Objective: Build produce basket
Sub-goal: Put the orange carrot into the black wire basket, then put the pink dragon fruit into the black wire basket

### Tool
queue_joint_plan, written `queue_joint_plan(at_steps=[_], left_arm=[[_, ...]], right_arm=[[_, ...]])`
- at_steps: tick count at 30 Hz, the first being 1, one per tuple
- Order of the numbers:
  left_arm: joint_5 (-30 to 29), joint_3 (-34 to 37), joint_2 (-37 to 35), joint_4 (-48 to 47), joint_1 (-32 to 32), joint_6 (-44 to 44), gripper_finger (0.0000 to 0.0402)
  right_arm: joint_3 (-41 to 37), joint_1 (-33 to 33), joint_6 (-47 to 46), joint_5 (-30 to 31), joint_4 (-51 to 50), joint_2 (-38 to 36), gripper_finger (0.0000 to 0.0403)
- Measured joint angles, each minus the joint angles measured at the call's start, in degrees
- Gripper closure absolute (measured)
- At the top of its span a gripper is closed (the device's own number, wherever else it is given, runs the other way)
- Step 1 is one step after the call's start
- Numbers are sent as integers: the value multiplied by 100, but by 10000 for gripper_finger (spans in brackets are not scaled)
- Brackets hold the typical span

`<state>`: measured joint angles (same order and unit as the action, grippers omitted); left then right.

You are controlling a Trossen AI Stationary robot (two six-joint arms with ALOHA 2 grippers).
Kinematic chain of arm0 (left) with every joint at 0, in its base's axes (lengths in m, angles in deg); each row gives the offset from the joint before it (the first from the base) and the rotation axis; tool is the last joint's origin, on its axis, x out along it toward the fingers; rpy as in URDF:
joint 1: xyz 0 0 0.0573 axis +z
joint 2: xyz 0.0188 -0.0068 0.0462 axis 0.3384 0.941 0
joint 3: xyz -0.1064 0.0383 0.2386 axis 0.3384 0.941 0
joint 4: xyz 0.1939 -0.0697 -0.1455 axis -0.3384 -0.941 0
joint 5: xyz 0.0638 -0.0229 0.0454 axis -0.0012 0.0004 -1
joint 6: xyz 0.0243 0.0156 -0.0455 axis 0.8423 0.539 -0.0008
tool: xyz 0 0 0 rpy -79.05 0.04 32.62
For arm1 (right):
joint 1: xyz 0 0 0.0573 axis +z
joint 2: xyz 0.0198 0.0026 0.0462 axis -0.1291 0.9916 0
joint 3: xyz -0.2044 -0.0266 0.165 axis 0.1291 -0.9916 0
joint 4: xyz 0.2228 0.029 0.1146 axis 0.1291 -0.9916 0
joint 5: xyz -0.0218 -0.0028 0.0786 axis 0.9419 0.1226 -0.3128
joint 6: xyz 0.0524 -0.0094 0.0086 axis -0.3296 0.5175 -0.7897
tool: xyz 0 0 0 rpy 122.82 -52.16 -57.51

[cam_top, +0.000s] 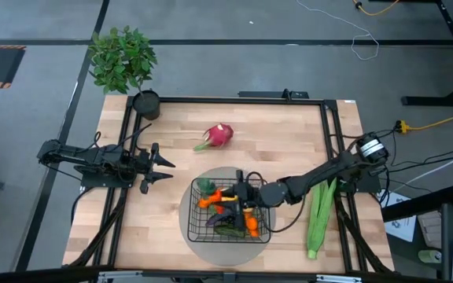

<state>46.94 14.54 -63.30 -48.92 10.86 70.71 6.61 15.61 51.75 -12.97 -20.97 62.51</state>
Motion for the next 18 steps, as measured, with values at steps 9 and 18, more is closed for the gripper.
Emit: queue_joint_plan(at_steps=[9, 18], left_arm=[[0, 0, 0, 0, -1, -1, 232], [0, 0, 0, 0, -1, 0, 232]], right_arm=[[829, -77, 237, -324, -13, 806, 222], [1148, -74, 603, -853, -186, 947, 113]])
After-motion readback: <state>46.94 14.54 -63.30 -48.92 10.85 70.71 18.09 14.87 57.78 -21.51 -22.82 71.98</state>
